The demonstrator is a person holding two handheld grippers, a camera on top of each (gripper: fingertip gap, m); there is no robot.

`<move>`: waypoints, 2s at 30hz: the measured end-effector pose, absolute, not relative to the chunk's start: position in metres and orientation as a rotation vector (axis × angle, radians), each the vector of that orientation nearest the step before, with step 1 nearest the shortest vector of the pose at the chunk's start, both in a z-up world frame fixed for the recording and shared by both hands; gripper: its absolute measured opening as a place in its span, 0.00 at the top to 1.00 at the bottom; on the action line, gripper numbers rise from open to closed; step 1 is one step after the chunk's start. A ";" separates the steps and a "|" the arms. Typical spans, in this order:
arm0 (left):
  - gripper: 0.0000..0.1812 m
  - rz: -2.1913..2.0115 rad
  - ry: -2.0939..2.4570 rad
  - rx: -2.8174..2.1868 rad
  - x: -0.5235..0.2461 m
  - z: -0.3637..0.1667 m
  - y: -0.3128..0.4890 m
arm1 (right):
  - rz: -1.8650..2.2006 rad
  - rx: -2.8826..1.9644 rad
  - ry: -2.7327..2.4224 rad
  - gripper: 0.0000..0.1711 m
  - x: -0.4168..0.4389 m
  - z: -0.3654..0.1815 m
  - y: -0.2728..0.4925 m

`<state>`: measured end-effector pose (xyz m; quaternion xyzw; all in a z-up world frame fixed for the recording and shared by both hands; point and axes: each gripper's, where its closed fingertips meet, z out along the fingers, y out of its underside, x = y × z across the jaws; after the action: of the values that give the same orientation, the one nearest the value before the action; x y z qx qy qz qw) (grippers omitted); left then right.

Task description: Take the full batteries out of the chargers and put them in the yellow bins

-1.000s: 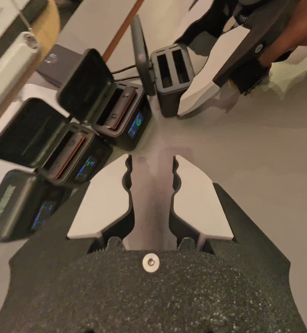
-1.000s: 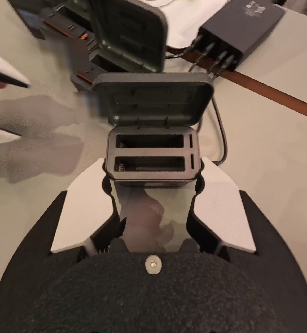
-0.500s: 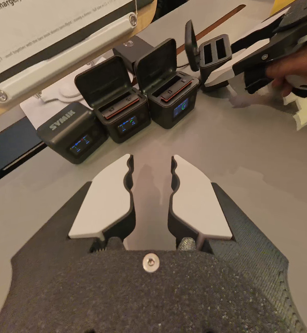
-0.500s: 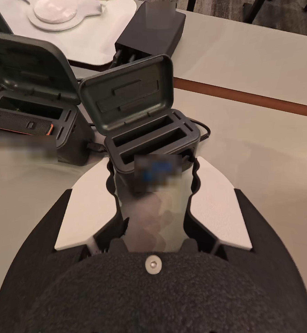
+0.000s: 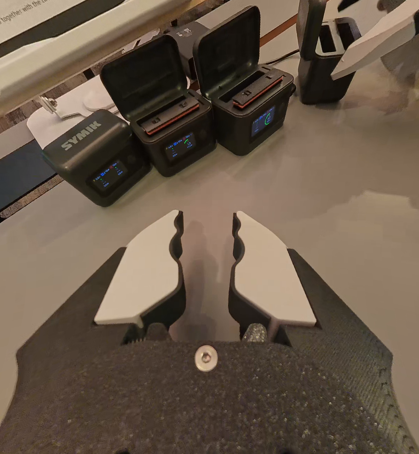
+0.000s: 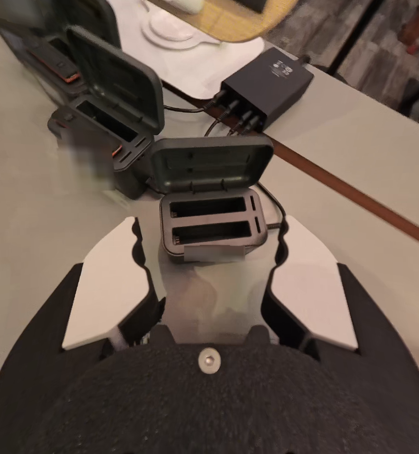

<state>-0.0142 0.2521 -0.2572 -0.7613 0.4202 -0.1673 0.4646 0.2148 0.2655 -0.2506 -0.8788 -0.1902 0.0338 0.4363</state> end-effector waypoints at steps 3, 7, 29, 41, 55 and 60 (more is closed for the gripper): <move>0.79 -0.406 1.038 -1.864 -0.013 -0.259 0.252 | 0.129 -2.209 -0.622 0.33 0.214 -0.260 0.271; 0.79 -0.380 1.032 -1.861 -0.015 -0.262 0.255 | 0.216 -2.201 -0.623 0.43 0.211 -0.270 0.276; 0.77 -0.334 0.803 -1.899 -0.060 -0.256 0.289 | 0.264 -1.793 -0.348 0.45 0.219 -0.149 0.257; 0.74 -0.316 0.736 -1.896 -0.080 -0.253 0.302 | 0.438 -1.511 -0.626 0.73 0.131 -0.115 0.221; 0.73 -0.320 0.764 -1.881 -0.079 -0.253 0.308 | 0.473 -1.601 -0.750 1.00 0.026 -0.195 0.208; 0.68 -0.365 0.862 -1.899 -0.073 -0.258 0.337 | 0.444 -1.613 -0.909 1.00 0.006 -0.214 0.196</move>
<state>-0.0726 0.3370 -0.2582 -0.7818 0.3549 -0.1502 0.4901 0.0057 0.1957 -0.2144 -0.6902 -0.3888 0.1900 0.5799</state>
